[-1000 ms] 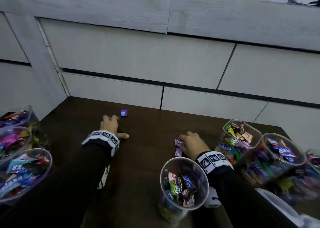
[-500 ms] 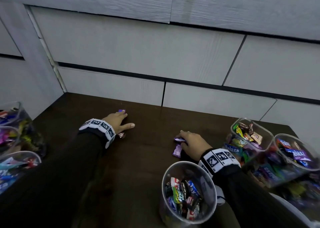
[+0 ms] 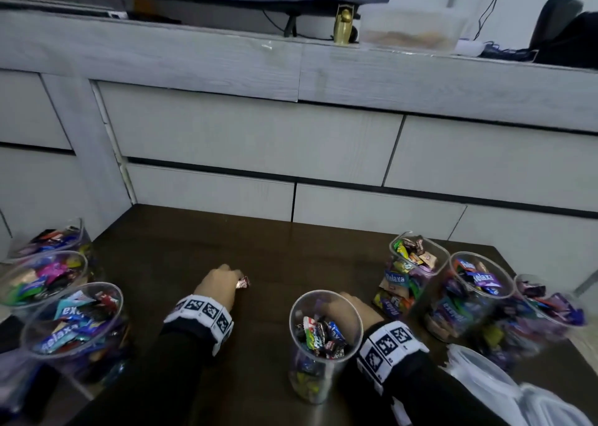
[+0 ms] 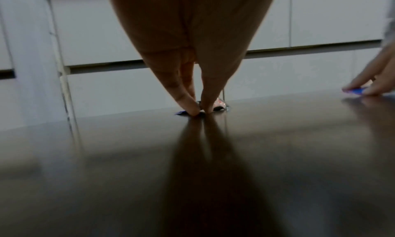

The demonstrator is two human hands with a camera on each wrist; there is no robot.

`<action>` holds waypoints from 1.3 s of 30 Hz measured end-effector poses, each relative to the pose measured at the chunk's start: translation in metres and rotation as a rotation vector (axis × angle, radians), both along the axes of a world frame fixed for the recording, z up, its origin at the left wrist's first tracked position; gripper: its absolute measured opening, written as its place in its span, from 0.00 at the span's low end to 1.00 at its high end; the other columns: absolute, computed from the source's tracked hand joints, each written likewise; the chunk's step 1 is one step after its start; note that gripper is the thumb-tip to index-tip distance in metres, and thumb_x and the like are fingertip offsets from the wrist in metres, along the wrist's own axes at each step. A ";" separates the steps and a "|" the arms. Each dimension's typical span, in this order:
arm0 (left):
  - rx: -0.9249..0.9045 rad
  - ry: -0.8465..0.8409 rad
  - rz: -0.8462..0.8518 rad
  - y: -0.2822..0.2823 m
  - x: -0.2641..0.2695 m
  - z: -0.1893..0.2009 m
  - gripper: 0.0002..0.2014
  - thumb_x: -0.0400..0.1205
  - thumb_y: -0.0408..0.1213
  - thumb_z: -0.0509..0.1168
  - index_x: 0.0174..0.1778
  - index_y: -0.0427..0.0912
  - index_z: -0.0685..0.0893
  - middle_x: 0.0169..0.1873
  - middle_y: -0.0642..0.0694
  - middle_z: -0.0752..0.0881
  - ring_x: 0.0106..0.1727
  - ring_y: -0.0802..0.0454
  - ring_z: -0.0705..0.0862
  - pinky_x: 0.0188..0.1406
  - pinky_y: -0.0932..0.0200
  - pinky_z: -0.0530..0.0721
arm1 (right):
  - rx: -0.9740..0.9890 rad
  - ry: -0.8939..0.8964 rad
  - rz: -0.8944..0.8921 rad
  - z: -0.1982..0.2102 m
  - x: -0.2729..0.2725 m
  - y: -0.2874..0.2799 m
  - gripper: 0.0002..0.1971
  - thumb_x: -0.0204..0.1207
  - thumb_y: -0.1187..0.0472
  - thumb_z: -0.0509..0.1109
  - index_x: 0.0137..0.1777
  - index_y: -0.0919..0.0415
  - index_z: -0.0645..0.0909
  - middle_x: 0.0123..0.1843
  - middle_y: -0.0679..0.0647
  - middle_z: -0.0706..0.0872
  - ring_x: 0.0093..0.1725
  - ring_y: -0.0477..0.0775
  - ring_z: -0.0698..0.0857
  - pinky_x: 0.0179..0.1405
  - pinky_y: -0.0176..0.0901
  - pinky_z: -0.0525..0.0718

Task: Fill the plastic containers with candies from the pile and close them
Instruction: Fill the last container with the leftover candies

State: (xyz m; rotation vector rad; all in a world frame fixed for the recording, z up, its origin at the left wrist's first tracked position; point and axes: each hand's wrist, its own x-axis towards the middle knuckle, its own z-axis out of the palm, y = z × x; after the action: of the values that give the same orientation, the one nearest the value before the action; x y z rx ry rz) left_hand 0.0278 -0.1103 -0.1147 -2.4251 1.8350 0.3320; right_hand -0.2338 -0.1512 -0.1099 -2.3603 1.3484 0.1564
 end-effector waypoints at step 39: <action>-0.307 0.341 -0.731 0.079 -0.103 0.144 0.09 0.82 0.38 0.69 0.56 0.52 0.89 0.54 0.54 0.88 0.58 0.59 0.83 0.60 0.60 0.81 | -0.194 -0.009 0.043 0.005 -0.057 0.037 0.10 0.75 0.59 0.69 0.55 0.52 0.84 0.52 0.52 0.78 0.56 0.56 0.83 0.52 0.38 0.75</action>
State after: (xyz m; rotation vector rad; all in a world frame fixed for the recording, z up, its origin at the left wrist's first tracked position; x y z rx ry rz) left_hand -0.0750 -0.0317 0.0290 -1.7138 2.9324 0.4347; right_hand -0.2907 -0.1139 -0.1047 -2.5478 1.3636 0.0280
